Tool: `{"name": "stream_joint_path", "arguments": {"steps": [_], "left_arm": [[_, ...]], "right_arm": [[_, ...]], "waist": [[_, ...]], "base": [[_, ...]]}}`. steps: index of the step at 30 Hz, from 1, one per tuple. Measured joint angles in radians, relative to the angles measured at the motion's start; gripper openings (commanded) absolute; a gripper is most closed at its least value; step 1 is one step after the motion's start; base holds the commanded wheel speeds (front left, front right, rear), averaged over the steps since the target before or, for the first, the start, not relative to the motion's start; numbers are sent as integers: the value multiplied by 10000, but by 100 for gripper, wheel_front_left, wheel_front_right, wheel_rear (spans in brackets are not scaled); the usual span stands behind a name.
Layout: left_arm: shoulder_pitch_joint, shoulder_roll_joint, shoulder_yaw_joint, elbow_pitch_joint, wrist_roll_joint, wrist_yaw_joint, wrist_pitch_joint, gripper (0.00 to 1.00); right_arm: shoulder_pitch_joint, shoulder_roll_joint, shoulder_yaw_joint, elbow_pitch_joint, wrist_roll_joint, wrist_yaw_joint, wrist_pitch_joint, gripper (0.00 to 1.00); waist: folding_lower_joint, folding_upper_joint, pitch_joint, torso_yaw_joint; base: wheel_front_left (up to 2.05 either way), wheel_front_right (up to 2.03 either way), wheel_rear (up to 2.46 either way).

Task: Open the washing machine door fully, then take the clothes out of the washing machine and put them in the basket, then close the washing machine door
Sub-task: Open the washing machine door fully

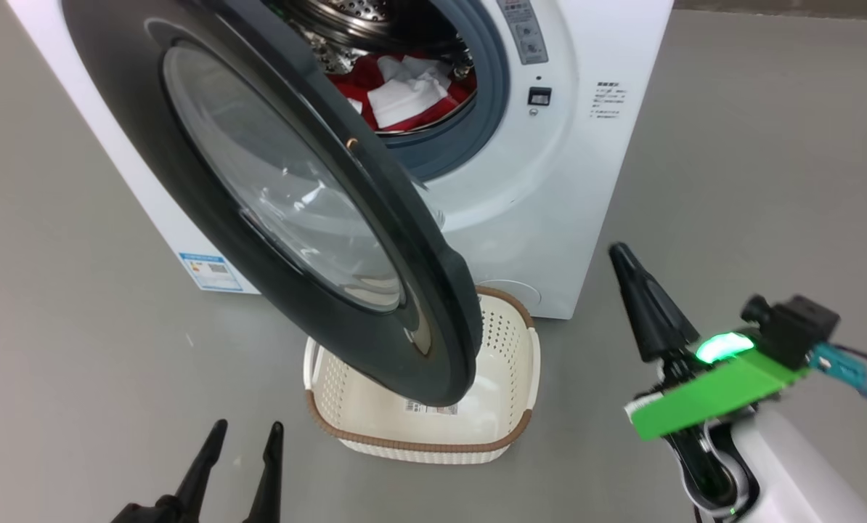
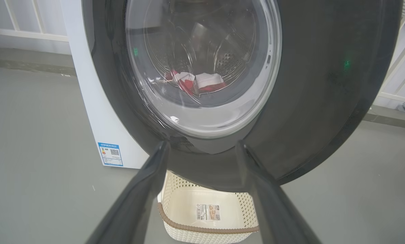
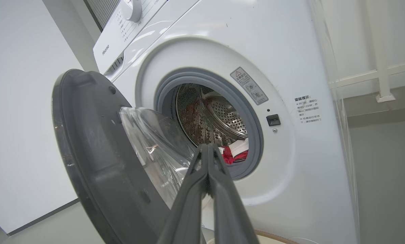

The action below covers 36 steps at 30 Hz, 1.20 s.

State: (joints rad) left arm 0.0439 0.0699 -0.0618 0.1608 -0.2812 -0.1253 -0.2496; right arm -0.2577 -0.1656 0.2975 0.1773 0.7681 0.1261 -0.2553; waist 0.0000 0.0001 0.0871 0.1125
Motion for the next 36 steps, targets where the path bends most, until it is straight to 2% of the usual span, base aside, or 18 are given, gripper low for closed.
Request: {"name": "stream_joint_path", "arguments": {"steps": [9,15,22,25,30,36], "left_arm": [[-154,2,-337,19,-58,0,-2,100],[-291,-2,-495,46,-205,0,-2,100],[-421,4,-585,73,-295,0,0,100],[-565,6,-623,77,-297,0,-2,100],[-643,-2,-704,84,-370,0,-2,100],[-622,-48,-690,96,-368,0,-2,100]], "right_arm": [[-2085,-694,2324,951,2387,0,54,0],[-2836,-1151,3574,949,4892,0,1248,0],[-3252,-1674,3950,715,7390,-2,3032,0],[-3270,-1797,4034,738,7946,-2,3712,0],[-3390,-1885,4027,706,8562,-4,4602,0],[-3289,-1906,4073,485,8734,-23,5344,0]], "waist": [[0,0,238,367],[0,0,407,624],[0,0,671,841],[0,0,768,941],[0,0,827,1190],[0,0,685,1498]], "base": [[0,0,0],[0,0,0],[0,0,0],[0,0,0],[0,0,0],[0,0,0]]}}
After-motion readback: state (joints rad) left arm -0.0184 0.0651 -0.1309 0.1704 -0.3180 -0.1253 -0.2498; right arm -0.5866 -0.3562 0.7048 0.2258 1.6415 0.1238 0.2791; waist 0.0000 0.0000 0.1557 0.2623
